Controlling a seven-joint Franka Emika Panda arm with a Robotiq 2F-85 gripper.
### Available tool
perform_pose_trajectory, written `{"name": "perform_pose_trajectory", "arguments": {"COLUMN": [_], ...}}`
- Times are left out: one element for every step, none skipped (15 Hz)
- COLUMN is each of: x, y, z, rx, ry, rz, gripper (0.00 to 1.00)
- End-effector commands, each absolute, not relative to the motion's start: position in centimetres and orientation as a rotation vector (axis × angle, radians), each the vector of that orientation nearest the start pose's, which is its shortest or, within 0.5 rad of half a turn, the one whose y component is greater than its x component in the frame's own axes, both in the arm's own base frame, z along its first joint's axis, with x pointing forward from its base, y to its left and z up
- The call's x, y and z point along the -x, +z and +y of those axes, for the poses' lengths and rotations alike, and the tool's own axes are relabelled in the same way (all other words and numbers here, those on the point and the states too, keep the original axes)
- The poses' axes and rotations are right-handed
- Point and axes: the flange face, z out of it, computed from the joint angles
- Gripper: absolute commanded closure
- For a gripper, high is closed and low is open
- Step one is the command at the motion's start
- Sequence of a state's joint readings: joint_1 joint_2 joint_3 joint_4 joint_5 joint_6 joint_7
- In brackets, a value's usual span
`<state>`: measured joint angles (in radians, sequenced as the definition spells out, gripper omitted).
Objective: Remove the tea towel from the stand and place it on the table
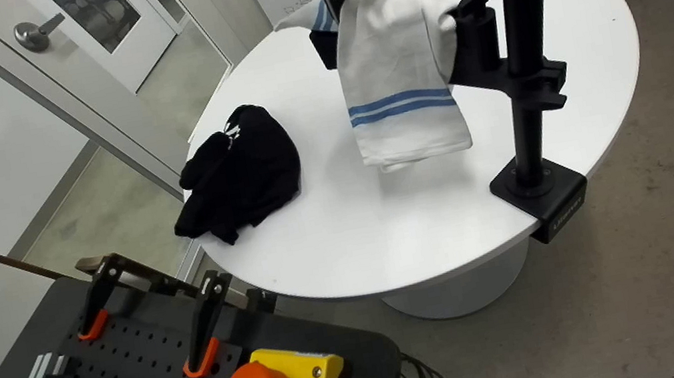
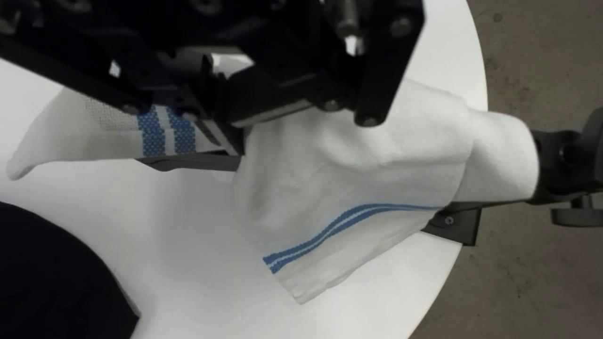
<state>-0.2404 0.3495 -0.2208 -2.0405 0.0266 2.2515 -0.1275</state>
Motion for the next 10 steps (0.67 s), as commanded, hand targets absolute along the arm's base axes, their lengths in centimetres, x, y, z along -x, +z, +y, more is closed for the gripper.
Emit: {"name": "perform_pose_trajectory", "arguments": {"x": [-52.8,-53.0,-53.2,-53.3,-53.3,-53.3,-53.3,-53.2,-53.2,-53.1], "y": [29.4,30.0,30.6,31.1,31.4,31.7,31.9,31.9,32.0,32.0], "z": [-25.2,-25.1,-25.0,-25.0,-24.9,-24.9,-25.0,-25.0,-25.1,-25.3], "rx": [3.059,3.052,3.047,3.048,3.054,3.063,3.07,3.073,3.075,3.079], "ry": [0.141,0.121,0.1,0.087,0.075,0.07,0.066,0.064,0.062,0.067], "rz": [0.568,0.571,0.574,0.57,0.566,0.563,0.56,0.564,0.567,0.571], "gripper": [1.0,1.0,1.0,1.0,1.0,1.0,0.75,0.74,0.67,0.6]}}
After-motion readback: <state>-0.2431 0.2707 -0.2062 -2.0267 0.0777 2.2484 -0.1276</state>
